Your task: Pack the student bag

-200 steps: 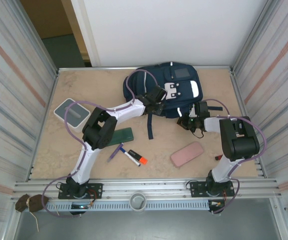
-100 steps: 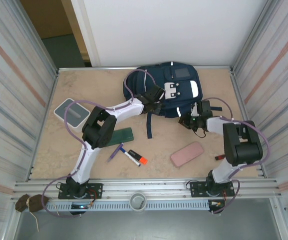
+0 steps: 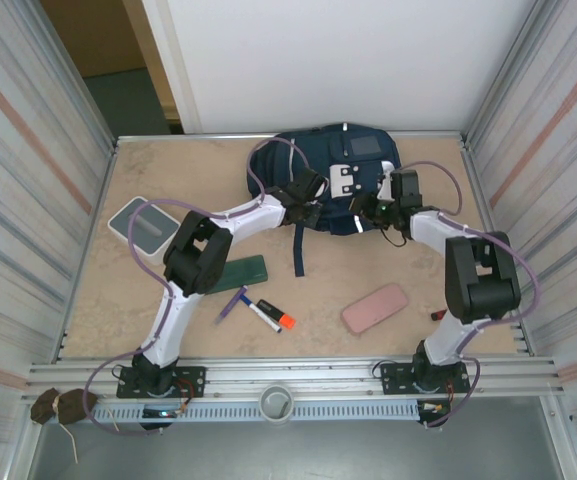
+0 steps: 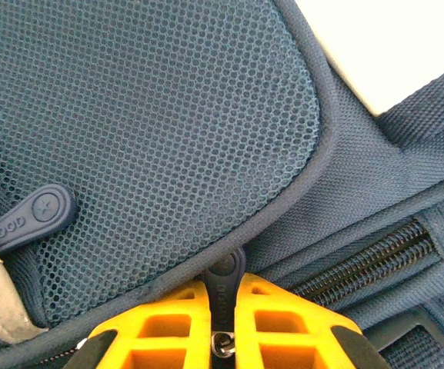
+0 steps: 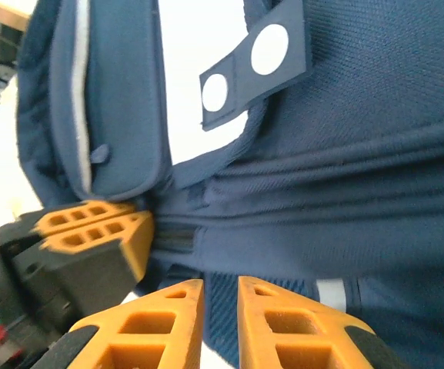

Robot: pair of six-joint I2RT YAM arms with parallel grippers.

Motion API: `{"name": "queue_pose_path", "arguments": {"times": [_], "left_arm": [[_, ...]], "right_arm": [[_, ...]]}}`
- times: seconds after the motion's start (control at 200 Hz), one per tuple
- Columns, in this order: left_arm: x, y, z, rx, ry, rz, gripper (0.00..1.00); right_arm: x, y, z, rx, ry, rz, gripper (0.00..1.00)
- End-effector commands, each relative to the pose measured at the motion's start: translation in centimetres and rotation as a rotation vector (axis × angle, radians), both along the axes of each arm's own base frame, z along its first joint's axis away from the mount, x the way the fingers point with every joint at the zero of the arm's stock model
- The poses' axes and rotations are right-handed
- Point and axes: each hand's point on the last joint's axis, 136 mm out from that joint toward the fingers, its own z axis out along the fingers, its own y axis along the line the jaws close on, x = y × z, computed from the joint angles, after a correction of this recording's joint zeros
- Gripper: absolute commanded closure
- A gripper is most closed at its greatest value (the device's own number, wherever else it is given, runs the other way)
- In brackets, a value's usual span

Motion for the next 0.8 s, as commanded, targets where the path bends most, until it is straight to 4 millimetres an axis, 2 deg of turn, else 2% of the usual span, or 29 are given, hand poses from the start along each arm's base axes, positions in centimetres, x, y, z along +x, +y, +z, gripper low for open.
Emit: {"name": "queue_pose_path", "arguments": {"times": [0.0,0.135,0.23,0.361,0.451,0.461,0.471,0.541,0.792], "left_arm": [[-0.2,-0.5,1.9,-0.065,-0.030,-0.031,1.00],[-0.4,-0.6,3.8,-0.118,-0.067,-0.035,1.00],[-0.5,-0.5,4.3,-0.139,-0.075,-0.028,1.00],[-0.3,0.5,4.7,-0.153,-0.093,0.015,1.00],[-0.1,1.4,3.7,-0.165,-0.077,0.050,1.00],[0.0,1.5,4.8,-0.183,-0.091,0.054,1.00],[-0.1,1.6,5.1,-0.191,-0.093,0.056,1.00],[0.0,2.1,5.2,-0.234,-0.086,0.077,1.00],[0.1,4.1,4.0,-0.302,-0.043,0.133,1.00]], "right_arm": [[0.0,-0.3,-3.1,-0.026,0.091,-0.026,0.83],[-1.2,-1.3,-6.1,-0.062,0.166,-0.051,0.84],[-1.9,-1.8,-7.3,-0.071,0.196,-0.059,0.85],[-2.6,-2.5,-8.2,-0.083,0.220,-0.071,0.86],[-3.0,-3.1,-8.6,-0.085,0.234,-0.080,0.87],[-3.0,-3.2,-8.7,-0.086,0.237,-0.081,0.87],[-3.1,-3.2,-8.7,-0.085,0.237,-0.082,0.87],[-3.3,-3.6,-9.0,-0.085,0.247,-0.089,0.87],[-3.7,-4.2,-9.8,-0.082,0.271,-0.093,0.88]]}}
